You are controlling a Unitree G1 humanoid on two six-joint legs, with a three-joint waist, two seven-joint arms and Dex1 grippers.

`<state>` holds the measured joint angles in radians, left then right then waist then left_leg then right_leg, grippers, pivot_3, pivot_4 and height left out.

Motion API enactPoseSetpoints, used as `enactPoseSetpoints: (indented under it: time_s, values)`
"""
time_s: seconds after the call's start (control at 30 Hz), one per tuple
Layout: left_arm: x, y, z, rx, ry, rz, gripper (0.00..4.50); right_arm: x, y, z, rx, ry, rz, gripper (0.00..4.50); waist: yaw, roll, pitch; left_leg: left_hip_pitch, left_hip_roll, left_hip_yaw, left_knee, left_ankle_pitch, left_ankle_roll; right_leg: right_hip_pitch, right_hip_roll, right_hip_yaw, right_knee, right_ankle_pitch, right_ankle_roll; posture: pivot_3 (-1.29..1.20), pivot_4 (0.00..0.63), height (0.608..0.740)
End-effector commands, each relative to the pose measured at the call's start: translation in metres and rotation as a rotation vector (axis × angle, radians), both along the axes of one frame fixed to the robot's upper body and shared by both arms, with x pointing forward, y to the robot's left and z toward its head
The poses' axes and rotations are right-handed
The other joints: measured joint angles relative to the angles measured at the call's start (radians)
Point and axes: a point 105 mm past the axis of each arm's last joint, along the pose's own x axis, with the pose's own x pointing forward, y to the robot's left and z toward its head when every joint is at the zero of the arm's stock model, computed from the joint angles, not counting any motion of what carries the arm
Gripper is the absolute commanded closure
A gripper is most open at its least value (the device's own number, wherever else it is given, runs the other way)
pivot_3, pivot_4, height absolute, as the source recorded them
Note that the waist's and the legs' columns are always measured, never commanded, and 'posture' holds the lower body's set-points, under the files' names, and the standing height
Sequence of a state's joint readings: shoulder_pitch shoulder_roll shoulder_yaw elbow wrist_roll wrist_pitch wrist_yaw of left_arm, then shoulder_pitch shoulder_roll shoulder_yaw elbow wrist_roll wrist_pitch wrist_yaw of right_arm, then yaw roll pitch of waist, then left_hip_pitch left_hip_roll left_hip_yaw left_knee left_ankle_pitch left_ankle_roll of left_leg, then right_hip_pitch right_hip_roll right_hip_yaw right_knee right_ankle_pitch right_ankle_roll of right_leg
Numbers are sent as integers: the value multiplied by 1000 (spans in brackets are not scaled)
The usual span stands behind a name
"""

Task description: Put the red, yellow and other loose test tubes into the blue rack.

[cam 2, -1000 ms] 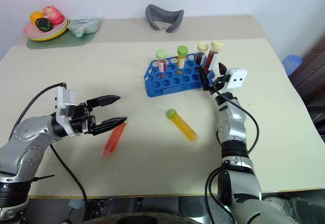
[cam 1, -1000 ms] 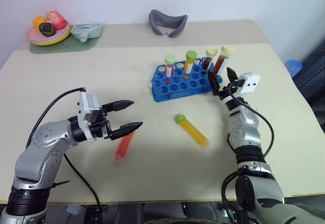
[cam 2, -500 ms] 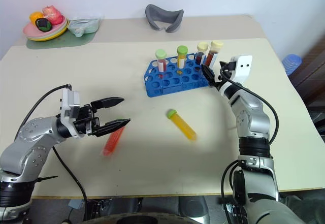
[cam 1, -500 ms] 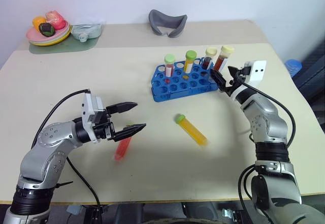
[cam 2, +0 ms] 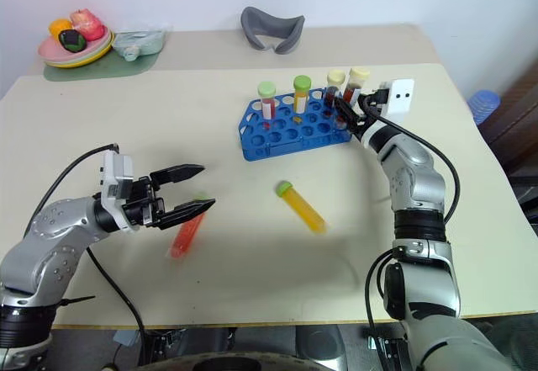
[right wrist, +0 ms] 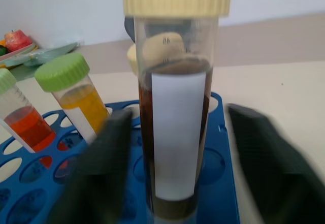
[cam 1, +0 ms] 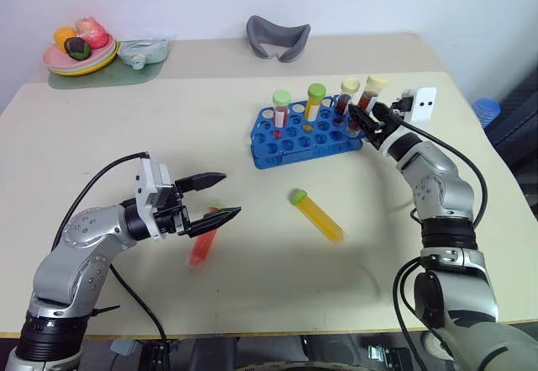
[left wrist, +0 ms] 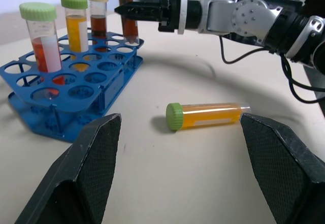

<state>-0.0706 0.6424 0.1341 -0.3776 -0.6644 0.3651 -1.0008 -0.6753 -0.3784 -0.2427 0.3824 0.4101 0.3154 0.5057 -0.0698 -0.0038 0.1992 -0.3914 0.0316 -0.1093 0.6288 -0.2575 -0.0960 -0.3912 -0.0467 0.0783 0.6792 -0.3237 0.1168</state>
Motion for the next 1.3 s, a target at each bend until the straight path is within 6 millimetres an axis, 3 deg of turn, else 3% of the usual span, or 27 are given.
enactPoseSetpoints:
  time_s: [0.03,0.57,0.97,1.3]
  values:
    - [-5,-1,10,-4,-44,-10,662,-1,-6,19,-10,-67,-11,3678,0,0,0,0,0,0,0,0,0,0,0,0,0,0,0,0,150,740]
    - [-4,-2,9,-3,-42,-16,662,-12,2,22,37,-149,-34,3722,0,0,0,0,0,0,0,0,0,0,0,0,0,0,0,0,150,740]
    - [-3,-1,11,1,-44,-18,662,-14,9,-6,57,-183,-110,3722,0,0,0,0,0,0,0,0,0,0,0,0,0,0,0,0,150,740]
    - [-4,1,12,9,-45,-13,662,-8,5,-14,21,-182,-138,3722,-1,0,0,0,0,0,0,0,0,0,0,0,0,0,0,0,150,740]
